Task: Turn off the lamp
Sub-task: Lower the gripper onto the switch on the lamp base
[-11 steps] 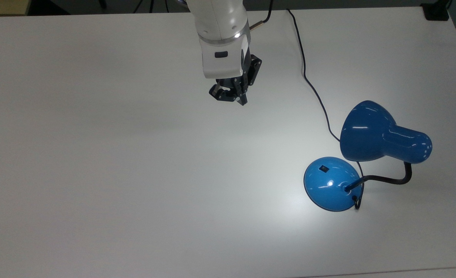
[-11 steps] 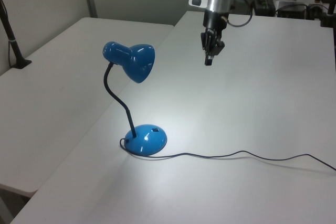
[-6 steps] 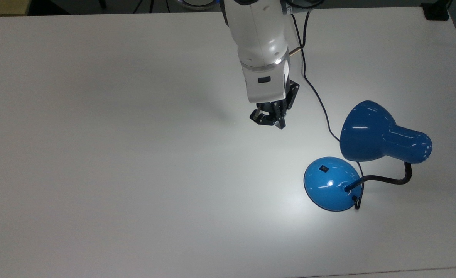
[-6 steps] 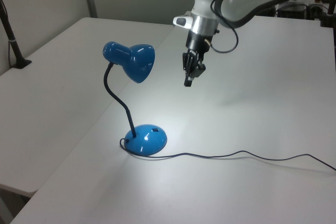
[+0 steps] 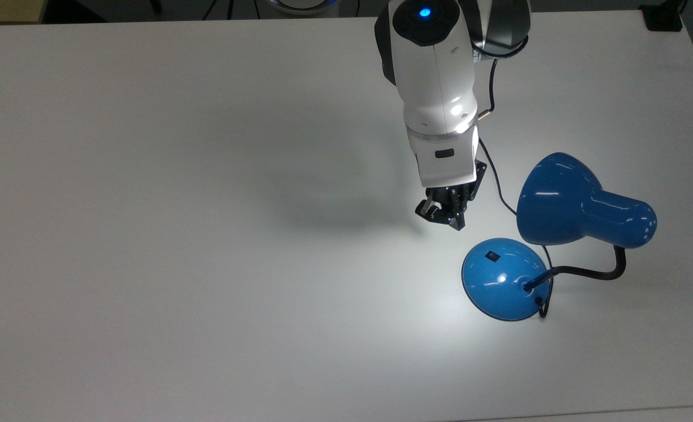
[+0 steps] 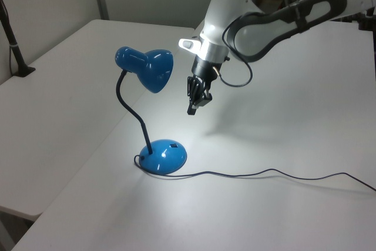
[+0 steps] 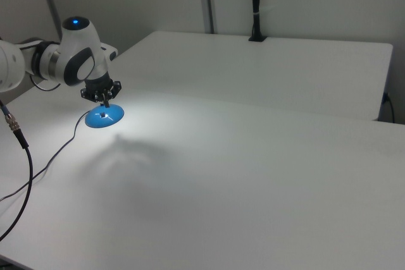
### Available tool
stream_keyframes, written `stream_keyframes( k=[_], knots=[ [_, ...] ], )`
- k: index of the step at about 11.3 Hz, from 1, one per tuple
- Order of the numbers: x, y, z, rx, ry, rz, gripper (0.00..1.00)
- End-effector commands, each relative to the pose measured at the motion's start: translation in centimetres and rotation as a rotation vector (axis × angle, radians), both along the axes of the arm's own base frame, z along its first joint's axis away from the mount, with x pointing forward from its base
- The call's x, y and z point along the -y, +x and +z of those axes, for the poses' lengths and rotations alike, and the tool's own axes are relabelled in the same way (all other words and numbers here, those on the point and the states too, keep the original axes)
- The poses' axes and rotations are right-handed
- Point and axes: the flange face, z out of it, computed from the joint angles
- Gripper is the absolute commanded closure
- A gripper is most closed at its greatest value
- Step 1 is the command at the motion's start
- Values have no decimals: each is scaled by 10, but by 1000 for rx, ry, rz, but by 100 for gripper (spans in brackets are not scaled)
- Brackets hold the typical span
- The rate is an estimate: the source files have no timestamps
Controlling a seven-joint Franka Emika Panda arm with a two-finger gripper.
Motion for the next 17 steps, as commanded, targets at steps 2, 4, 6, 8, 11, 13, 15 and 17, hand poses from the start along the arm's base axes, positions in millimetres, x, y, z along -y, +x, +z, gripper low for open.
stream_keyframes(
  k=[2,4,6,8,11,13,15,17],
  knots=[
    [-31,5,-26,64,10,-19,97],
    [-34,5,-30,65,8,-16,97],
    [-46,2,-42,75,2,-3,97],
    [-50,2,-51,92,1,-6,97],
    [-55,3,-62,114,3,-17,97],
    [-60,2,-73,115,1,-24,97],
    [-61,2,-75,114,-1,-23,97],
    [-66,0,-73,118,-3,-15,97]
  ],
)
